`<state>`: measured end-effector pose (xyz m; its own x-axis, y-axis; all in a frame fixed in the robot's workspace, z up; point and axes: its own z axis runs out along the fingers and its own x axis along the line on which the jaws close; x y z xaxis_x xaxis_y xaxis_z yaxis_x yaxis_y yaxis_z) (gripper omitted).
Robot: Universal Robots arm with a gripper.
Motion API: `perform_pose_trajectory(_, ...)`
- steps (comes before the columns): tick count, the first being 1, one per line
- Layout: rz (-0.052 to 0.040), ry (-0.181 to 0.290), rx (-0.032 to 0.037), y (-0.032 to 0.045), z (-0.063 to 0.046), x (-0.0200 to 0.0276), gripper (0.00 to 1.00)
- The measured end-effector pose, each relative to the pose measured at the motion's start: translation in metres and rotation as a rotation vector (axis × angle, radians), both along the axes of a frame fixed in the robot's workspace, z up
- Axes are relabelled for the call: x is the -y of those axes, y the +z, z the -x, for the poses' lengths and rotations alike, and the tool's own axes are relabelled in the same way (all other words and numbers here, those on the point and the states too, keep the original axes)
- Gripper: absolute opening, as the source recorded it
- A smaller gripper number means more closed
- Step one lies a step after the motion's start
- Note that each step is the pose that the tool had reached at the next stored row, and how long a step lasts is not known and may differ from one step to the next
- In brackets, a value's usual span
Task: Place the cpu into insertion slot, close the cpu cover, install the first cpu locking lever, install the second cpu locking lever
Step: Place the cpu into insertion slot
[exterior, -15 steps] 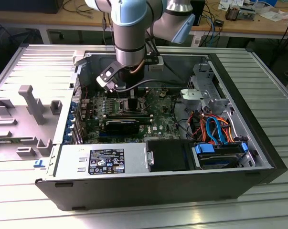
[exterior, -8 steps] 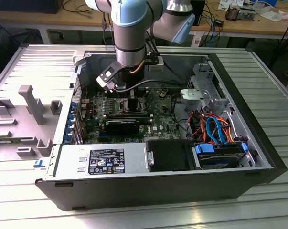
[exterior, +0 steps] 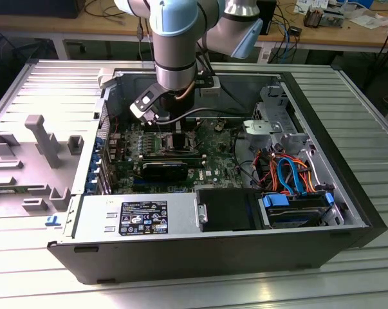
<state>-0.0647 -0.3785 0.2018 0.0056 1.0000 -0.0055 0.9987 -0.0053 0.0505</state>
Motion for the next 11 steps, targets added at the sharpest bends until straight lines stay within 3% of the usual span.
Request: perform_pose_trajectory(11,-0.0001,0.018,0.0000,-0.0001,0.0003,0.0000,0.55)
